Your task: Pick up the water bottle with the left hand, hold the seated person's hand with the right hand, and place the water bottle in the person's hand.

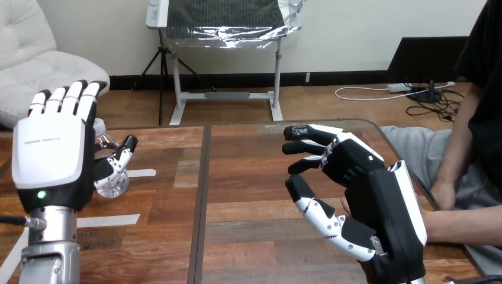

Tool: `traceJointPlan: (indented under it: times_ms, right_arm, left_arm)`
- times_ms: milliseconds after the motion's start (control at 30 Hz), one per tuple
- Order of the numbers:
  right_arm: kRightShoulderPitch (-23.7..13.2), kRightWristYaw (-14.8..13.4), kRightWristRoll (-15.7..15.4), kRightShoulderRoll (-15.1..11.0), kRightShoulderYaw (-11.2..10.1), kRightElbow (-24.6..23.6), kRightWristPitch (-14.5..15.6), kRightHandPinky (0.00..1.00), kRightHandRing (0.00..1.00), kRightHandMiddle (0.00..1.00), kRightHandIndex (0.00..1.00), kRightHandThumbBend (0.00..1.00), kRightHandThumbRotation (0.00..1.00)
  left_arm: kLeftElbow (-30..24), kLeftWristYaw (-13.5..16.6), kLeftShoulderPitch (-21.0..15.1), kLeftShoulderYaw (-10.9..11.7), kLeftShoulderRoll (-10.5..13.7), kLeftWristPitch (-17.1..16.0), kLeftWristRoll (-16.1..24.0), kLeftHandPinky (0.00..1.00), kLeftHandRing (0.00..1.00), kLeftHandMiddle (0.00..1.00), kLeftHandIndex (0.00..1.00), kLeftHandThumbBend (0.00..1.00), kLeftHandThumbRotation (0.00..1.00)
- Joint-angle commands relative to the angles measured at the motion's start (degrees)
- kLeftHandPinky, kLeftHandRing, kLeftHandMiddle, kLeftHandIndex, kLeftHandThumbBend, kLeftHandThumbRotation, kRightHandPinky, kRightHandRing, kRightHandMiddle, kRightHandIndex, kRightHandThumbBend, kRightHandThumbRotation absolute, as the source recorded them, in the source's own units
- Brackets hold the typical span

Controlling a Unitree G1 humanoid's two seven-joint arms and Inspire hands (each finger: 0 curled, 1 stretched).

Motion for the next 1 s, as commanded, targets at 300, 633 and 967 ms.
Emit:
traceJointPlan:
  times_ms: [300,633,967]
  right_arm:
    - [-3.5,-0.1,0.2,1.1,-0.5,-0.1,-1.1,0.55,0.68,0.74,0.68,0.46,0.00]
    - [-3.3,-0.4,-0.4,1.3,-0.5,-0.2,-1.2,0.54,0.68,0.74,0.67,0.46,0.00]
    - [-3.0,0.3,0.9,1.0,-0.2,-0.4,-1.0,0.54,0.68,0.74,0.67,0.45,0.00]
  left_arm:
    - [5.2,-0.8,-8.3,-1.4,2.3,0.0,-2.0,0.87,0.86,0.88,0.86,0.49,0.53]
    - [9.4,-0.6,-11.1,-2.5,2.9,-1.3,-3.8,0.84,0.85,0.88,0.85,0.49,0.48]
    - [13.6,-1.0,-14.2,-3.6,2.9,-1.4,-4.8,0.80,0.84,0.86,0.83,0.50,0.47]
